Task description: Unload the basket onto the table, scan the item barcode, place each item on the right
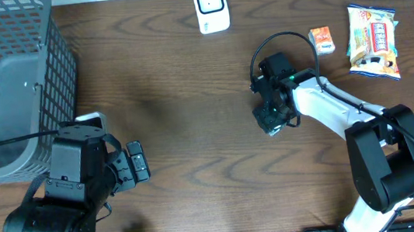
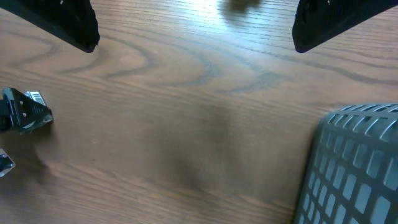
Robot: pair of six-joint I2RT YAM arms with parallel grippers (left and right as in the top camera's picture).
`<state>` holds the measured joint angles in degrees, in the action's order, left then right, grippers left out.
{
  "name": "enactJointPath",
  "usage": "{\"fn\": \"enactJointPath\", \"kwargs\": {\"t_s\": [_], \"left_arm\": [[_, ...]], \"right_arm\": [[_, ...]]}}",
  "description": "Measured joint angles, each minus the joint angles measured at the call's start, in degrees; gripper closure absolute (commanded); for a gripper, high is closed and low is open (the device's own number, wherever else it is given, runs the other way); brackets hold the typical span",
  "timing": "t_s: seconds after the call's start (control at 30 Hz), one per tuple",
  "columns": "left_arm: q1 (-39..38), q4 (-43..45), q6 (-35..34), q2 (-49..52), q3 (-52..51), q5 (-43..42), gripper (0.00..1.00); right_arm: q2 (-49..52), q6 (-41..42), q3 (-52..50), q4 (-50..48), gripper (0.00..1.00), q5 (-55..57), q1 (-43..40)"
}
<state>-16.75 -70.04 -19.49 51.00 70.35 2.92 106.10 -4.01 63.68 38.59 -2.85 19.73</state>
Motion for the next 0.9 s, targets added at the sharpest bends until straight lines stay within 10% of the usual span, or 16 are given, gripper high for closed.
{"fn": "enactJointPath", "kwargs": {"t_s": [0.5,0.9], "left_arm": [[0.0,0.0,0.0,0.0,0.0,0.0,0.02],[0.0,0.0,0.0,0.0,0.0,0.0,0.02]], "right_arm": [[0.0,4.7,0.0,0.4,0.49,-4.3,-0.3],[0.0,5.9,9.8,12.9,0.49,-42.2,-9.8]]}}
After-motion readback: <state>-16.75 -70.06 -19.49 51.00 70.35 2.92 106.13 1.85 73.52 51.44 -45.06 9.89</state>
